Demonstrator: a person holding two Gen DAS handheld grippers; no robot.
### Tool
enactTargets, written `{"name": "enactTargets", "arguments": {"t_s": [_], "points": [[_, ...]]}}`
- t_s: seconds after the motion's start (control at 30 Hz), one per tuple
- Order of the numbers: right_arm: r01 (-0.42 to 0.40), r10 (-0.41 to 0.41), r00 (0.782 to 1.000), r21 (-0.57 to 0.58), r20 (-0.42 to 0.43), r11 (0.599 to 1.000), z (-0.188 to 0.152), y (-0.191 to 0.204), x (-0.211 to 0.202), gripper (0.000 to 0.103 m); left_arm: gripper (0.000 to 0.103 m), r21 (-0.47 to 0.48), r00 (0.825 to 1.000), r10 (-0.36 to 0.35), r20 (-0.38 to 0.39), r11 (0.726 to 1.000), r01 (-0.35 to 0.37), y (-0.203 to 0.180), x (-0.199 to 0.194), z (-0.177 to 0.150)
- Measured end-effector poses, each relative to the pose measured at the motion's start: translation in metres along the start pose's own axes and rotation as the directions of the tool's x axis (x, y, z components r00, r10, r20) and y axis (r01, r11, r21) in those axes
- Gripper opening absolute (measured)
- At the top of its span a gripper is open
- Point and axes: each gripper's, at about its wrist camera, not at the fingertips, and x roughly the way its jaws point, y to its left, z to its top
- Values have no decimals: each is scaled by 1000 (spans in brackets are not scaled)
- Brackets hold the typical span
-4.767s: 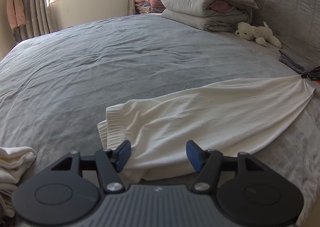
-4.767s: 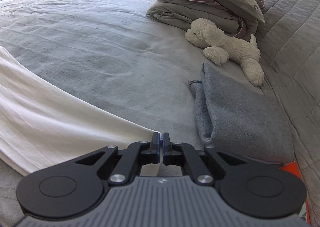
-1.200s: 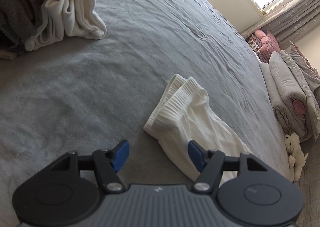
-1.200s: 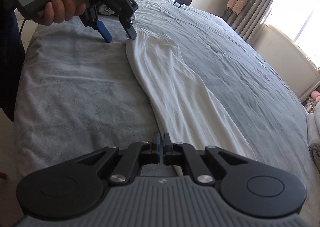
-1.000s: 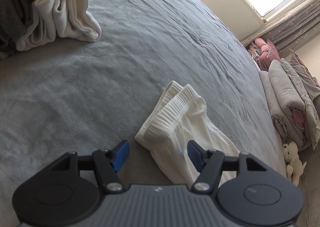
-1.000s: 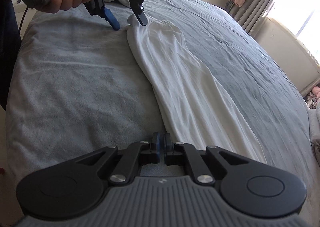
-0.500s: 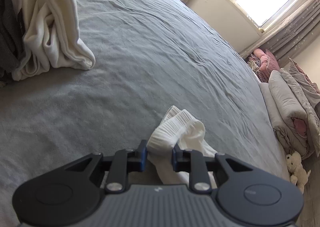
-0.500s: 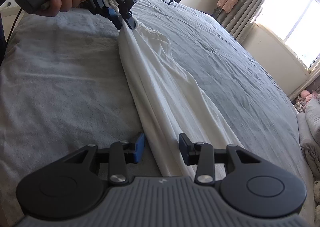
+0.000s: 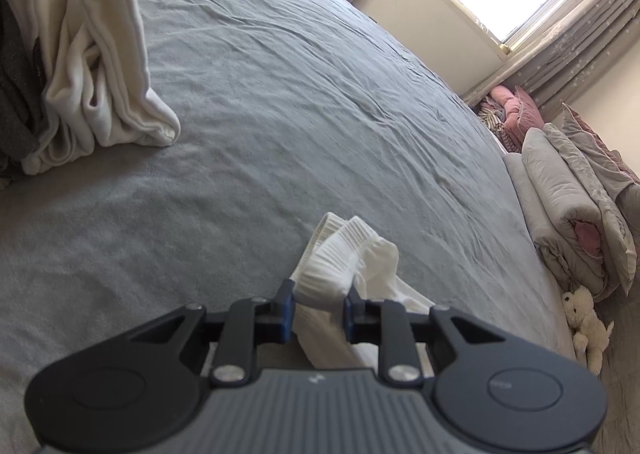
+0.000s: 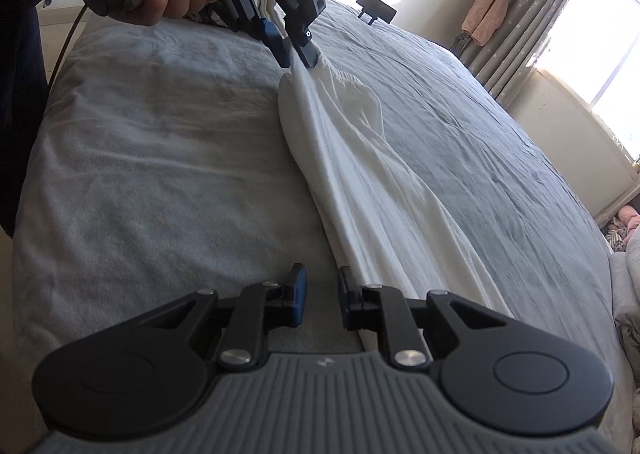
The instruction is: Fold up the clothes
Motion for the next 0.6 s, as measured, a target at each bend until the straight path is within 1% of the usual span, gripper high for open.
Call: {"name": "enactTargets", "arguments": {"t_s": [0.07,0.17,0.27,0.43,0.53,0.6], "points": [[24,-24,1000,41,11,999,1,-8,0,18,24,0,1000,-3,-10,1000,3,-1,3,-1],[8,-7,1000,64,-11,998,-1,-15,8,19,24,-11,1000,-12,-20,1000,12,-1,6,-1],[0,0,1000,80,-8,997,0,-16,11,19,24,-32,999,-40,-2,999,40,-2,3,2],[-53,48,997,88,56,995,8,-11,-1,19,24,-41,999,-54,2,998,54,-6,4,4],[-3,2,1000,68,16,998,8,-8,11,18,24,-32,999,-53,-2,998,52,-10,7,4],[-2,3,1000,82,-3,997,7,-13,17,18,24,-27,998,-56,-4,998,56,-11,8,4]]}}
